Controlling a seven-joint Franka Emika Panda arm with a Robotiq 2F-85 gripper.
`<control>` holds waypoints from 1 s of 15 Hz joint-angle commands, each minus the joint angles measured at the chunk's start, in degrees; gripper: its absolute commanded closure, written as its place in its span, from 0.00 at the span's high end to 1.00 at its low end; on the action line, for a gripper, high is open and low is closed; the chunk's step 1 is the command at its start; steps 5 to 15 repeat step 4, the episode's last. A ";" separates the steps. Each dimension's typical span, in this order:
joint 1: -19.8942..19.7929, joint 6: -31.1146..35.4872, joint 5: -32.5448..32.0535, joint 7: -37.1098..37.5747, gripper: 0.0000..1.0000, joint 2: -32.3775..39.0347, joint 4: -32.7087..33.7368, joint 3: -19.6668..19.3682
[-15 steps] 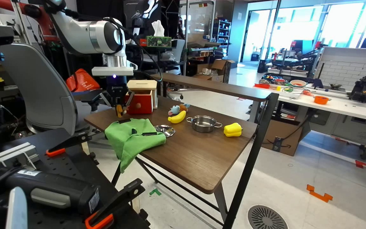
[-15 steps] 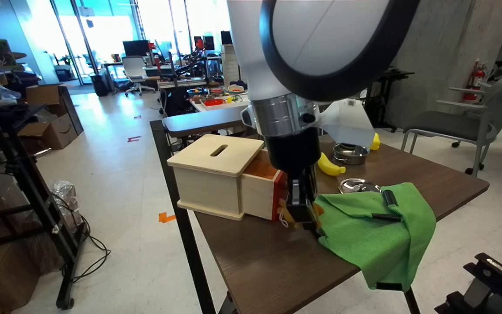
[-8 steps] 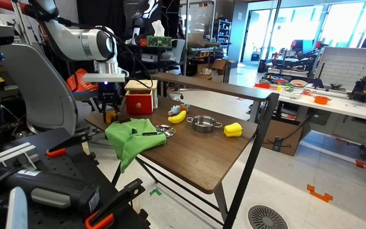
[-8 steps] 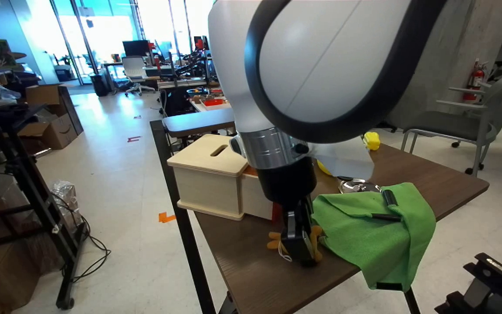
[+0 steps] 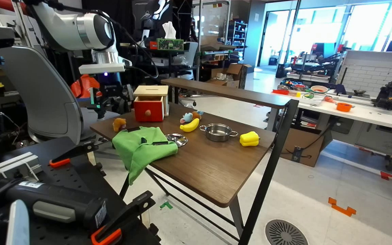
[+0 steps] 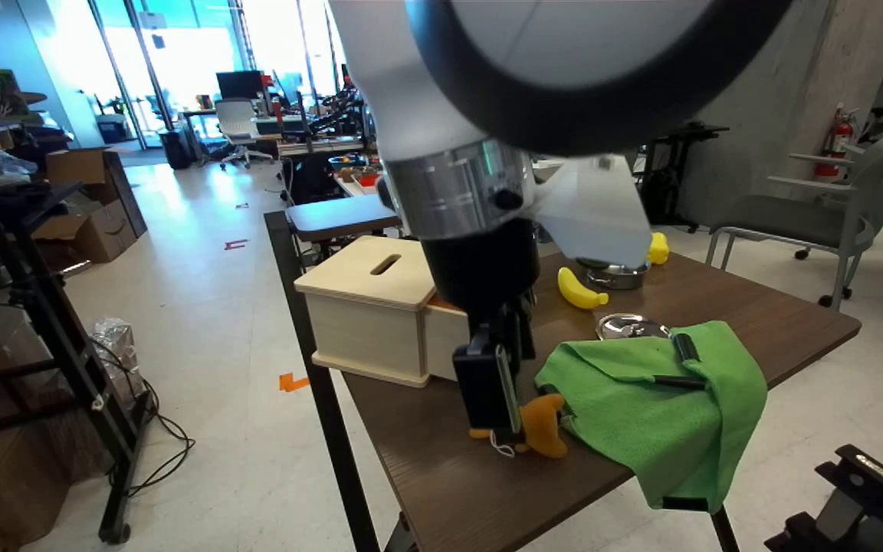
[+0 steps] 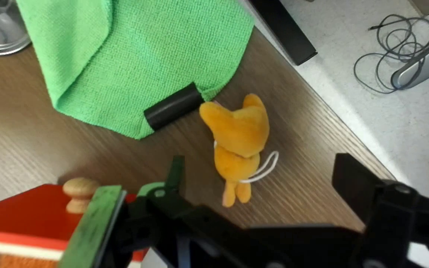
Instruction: Move the doll to the left
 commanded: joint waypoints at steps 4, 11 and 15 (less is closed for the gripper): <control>-0.25 -2.59 -1.63 5.43 1.00 -10.09 -5.59 0.83; -0.25 -2.59 -1.63 5.43 1.00 -10.09 -5.59 0.83; -0.25 -2.59 -1.63 5.43 1.00 -10.09 -5.59 0.83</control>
